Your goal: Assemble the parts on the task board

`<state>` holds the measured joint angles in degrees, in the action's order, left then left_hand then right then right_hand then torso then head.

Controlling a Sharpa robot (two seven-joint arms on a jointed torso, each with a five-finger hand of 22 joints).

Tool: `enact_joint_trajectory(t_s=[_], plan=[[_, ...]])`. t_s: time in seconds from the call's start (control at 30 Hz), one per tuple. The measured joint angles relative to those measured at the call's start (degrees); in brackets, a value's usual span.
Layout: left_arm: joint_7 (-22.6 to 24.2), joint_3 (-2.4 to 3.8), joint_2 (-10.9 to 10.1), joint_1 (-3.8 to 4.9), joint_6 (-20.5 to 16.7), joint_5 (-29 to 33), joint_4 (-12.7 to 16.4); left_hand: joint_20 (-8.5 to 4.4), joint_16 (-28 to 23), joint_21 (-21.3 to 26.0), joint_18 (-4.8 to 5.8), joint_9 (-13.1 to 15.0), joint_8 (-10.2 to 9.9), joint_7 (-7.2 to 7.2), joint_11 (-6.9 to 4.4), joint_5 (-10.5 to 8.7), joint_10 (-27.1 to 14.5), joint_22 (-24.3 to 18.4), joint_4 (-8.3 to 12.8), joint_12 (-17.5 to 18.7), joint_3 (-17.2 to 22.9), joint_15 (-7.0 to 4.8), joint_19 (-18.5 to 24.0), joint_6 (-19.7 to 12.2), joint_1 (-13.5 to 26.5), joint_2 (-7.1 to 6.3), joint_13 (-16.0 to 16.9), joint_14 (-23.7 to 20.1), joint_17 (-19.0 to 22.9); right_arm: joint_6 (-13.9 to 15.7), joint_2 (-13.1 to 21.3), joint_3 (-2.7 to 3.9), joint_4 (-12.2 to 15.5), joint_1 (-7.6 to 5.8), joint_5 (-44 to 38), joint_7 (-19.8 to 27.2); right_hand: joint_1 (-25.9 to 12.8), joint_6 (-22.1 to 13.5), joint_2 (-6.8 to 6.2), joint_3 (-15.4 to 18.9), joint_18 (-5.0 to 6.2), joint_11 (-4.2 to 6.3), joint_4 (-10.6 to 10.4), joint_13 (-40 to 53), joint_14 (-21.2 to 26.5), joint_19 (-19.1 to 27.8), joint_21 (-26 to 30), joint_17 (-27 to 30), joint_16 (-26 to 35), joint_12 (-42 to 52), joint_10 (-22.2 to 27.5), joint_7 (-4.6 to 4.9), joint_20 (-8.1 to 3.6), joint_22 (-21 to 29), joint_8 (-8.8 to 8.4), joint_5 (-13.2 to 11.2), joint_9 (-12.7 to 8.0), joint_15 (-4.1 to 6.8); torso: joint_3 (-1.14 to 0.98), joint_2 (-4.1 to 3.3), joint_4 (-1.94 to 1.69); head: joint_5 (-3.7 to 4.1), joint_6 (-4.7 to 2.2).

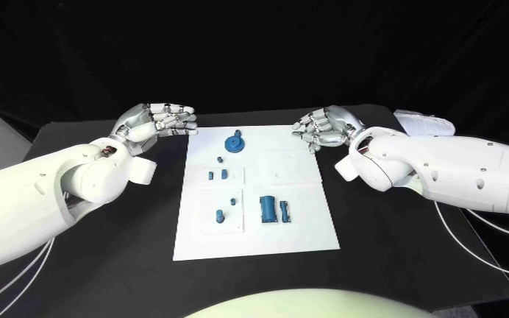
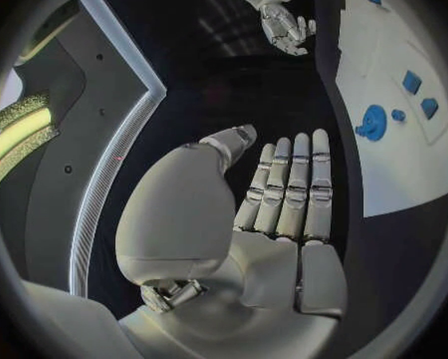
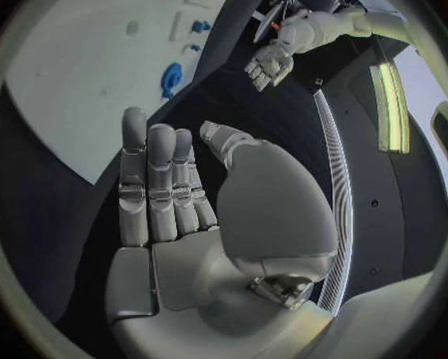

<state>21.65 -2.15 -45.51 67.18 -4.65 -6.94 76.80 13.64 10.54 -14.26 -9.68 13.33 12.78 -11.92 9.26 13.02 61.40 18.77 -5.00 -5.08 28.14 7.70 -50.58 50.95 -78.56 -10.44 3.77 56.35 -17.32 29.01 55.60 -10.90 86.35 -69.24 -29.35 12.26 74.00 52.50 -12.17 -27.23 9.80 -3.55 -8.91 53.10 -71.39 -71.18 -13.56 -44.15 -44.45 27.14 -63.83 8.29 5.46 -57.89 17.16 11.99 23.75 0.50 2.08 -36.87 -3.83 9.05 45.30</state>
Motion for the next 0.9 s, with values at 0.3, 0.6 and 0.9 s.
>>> enact_joint_trajectory(t_s=[0.3,0.6,0.9], plan=[[3.02,0.03,5.30,-0.04,-3.98,2.28,-7.88,2.75,-4.81,6.70,0.00,-1.32,-0.87,1.30,1.78,0.00,-3.73,-4.44,-0.47,1.29,-0.47,2.16,4.73,-1.73,-0.13,-0.13,-0.13,-5.40,2.44,0.77,-7.66,1.19,-11.53,-0.11,9.32,7.64,0.06,-0.89,-0.06,-6.01,-0.01,-3.46,2.14,-29.95,8.74,9.10,9.94,11.98,24.00,-19.47,0.42,2.36,4.59,19.92,-2.91,-0.27,-1.45,-4.52,0.14,1.05,-0.11,-1.18,-2.97],[3.44,0.04,5.78,-0.31,-4.92,2.64,-8.52,-6.69,-8.36,11.31,5.41,-8.29,-7.88,7.37,-4.56,-7.64,-34.26,-12.91,2.59,3.59,-16.48,-3.51,31.31,-30.12,15.24,5.99,-2.26,-34.91,11.16,1.09,-8.53,2.09,-11.99,0.53,11.12,8.68,-14.89,-30.22,7.10,12.93,-5.09,0.34,6.39,-45.60,29.56,34.30,12.00,31.59,37.50,-24.57,18.79,-3.55,-0.82,44.00,-11.49,-7.06,-14.34,-2.50,0.02,1.40,-0.05,-1.79,-3.82],[3.64,0.75,4.21,-2.50,-10.81,3.13,-1.59,-12.11,-9.93,13.51,8.32,-12.25,-11.60,10.98,-8.31,-11.87,-55.59,-17.54,4.45,4.43,-25.65,-6.81,46.43,-46.46,56.55,9.50,-3.42,-51.78,16.00,5.51,-9.94,7.63,-2.81,5.73,17.01,10.51,-56.83,-47.81,11.12,24.19,-8.22,2.87,8.39,-51.52,62.37,63.33,13.07,41.50,43.01,-26.53,54.03,-7.29,-4.50,54.96,-15.95,-10.89,-21.76,-0.92,-0.96,3.39,1.78,-5.77,-7.79]])
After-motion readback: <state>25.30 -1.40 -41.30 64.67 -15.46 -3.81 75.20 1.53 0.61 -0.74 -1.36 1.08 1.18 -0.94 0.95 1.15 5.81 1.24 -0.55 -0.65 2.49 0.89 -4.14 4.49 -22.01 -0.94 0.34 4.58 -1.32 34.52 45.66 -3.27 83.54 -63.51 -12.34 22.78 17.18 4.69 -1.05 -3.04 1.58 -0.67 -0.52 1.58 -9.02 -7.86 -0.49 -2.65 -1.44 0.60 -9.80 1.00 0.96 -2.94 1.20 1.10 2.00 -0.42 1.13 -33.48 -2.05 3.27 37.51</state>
